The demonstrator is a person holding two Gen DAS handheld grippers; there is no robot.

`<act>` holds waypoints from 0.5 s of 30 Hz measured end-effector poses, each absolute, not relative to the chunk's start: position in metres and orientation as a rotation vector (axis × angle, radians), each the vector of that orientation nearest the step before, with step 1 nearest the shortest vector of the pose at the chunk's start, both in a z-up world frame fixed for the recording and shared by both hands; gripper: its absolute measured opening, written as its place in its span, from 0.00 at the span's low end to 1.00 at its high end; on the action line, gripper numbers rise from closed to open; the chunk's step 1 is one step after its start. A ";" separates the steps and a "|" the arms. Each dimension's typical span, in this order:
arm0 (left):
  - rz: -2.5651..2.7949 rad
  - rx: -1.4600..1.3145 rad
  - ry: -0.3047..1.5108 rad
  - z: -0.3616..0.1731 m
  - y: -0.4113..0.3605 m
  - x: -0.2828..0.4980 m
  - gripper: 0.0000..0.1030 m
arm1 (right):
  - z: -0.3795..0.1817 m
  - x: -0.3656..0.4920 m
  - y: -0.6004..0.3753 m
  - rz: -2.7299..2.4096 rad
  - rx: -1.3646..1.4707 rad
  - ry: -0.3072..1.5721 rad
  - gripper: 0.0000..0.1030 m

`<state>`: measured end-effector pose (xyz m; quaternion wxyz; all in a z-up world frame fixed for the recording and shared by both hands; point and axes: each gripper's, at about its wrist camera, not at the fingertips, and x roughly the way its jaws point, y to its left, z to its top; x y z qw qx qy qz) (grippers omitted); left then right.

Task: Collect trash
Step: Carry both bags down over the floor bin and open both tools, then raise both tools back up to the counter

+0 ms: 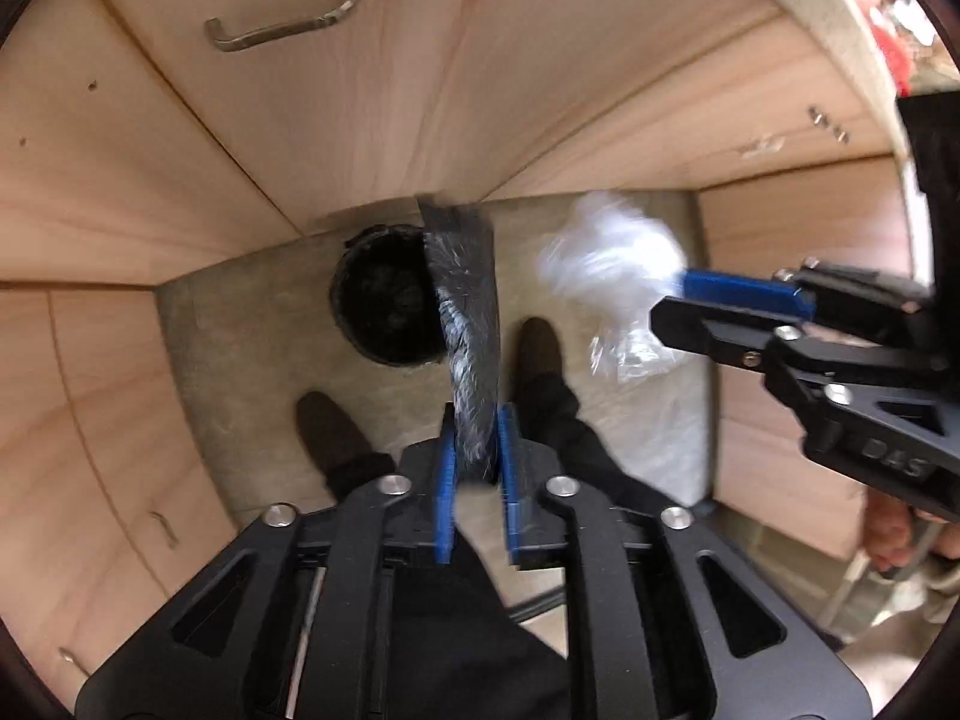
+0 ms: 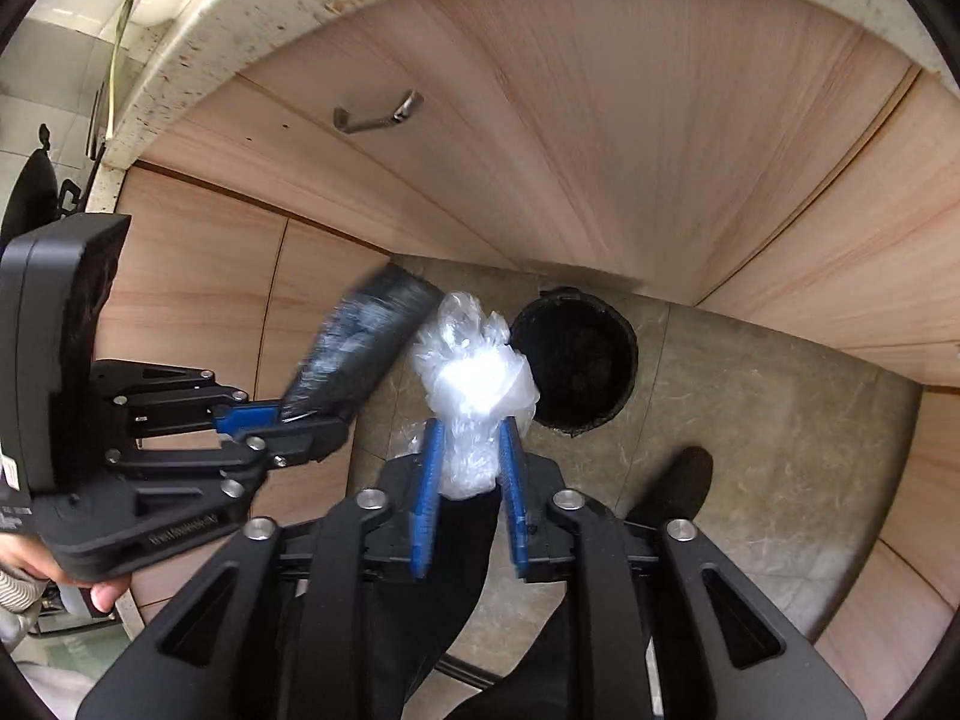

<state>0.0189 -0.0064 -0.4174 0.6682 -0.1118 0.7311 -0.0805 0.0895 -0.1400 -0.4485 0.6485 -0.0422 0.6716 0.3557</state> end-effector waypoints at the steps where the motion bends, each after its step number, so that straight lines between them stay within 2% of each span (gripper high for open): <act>1: -0.176 -0.233 1.652 -0.419 -0.010 0.020 0.37 | -0.448 0.089 -0.140 0.809 -0.100 1.527 0.30; 3: -0.169 -0.235 1.632 -0.415 -0.012 0.019 0.59 | -0.447 0.089 -0.140 0.799 -0.108 1.517 0.41; 15: -0.178 -0.258 1.592 -0.393 -0.002 0.019 0.59 | -0.423 0.093 -0.153 0.802 -0.077 1.492 0.41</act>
